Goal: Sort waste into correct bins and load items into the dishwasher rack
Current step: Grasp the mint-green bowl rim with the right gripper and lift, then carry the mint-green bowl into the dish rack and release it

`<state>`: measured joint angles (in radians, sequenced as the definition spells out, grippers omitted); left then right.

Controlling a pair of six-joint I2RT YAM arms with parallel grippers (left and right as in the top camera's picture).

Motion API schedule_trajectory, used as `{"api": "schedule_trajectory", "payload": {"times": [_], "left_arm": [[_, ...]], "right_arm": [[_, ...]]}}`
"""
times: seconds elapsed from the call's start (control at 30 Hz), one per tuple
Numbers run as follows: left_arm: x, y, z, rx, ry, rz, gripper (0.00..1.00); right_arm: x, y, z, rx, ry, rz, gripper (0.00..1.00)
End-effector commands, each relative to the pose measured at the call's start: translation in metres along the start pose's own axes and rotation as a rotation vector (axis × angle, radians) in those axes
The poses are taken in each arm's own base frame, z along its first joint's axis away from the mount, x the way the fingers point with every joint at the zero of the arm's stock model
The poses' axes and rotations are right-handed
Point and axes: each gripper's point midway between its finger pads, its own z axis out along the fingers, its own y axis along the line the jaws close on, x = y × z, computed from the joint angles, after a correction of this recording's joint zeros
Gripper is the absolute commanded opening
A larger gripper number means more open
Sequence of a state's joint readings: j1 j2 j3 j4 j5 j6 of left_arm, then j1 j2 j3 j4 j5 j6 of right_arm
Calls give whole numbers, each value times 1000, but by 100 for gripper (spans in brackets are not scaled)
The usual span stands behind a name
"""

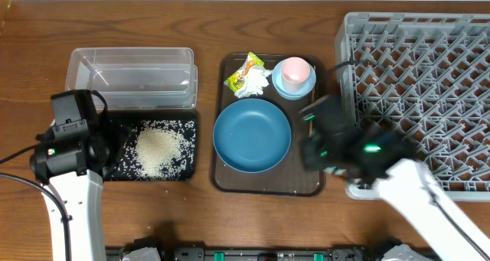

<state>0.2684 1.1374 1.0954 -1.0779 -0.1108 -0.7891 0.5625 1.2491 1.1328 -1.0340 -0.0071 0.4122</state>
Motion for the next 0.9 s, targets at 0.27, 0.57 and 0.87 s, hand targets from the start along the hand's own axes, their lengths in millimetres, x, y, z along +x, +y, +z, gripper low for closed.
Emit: {"api": "schedule_trajectory", "payload": {"times": [0.27, 0.57, 0.87], "left_arm": [[-5, 0, -4, -1, -13, -16, 96], [-5, 0, -4, 0, -13, -16, 96], [-5, 0, -4, -1, -13, -16, 96]], "right_arm": [[-115, -127, -93, -147, -547, 229, 1], [-163, -201, -84, -431, -701, 238, 1], [-194, -236, -30, -787, -698, 325, 1]]}}
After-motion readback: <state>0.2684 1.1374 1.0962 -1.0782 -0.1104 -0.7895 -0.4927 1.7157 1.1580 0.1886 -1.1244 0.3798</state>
